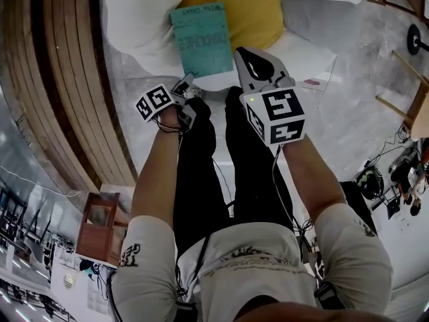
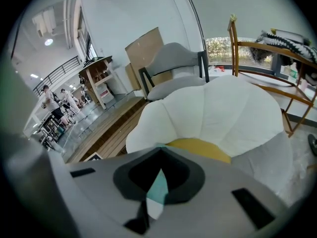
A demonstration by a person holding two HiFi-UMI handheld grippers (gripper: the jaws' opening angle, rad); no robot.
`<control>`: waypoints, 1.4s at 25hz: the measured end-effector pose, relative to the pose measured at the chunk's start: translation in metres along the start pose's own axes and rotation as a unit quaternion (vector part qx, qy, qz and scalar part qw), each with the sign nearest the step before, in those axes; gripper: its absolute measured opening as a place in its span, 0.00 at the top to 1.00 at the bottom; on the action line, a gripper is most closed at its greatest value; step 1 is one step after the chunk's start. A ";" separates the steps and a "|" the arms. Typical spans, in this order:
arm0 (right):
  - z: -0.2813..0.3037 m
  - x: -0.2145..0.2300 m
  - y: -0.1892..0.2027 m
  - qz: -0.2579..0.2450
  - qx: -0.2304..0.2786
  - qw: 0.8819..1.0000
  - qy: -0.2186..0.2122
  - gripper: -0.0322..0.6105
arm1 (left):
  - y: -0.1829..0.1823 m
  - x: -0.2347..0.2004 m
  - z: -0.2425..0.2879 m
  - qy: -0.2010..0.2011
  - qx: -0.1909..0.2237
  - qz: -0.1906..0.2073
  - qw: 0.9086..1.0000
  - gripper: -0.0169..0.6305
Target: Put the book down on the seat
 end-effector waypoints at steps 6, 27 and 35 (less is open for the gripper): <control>-0.004 -0.007 -0.007 0.001 -0.002 1.000 0.000 0.91 | -0.031 0.025 -0.036 -0.049 0.061 0.158 0.984 0.94; -0.178 -0.049 -0.287 -0.021 0.184 0.982 0.035 0.91 | -0.103 0.477 -0.302 0.038 0.298 0.454 0.839 0.94; -0.261 -0.077 -0.400 -0.036 0.306 0.951 0.030 0.91 | -0.091 0.607 -0.405 0.084 0.360 0.531 0.763 0.94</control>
Point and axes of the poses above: the fingertips, and each gripper's own axes: z forward along the fingers, x to its right, y out of its underside, the point moved 2 cm from there along -z, backward along the fingers, and after that the axes turned 7 degrees about x, right-handed, at the moved point
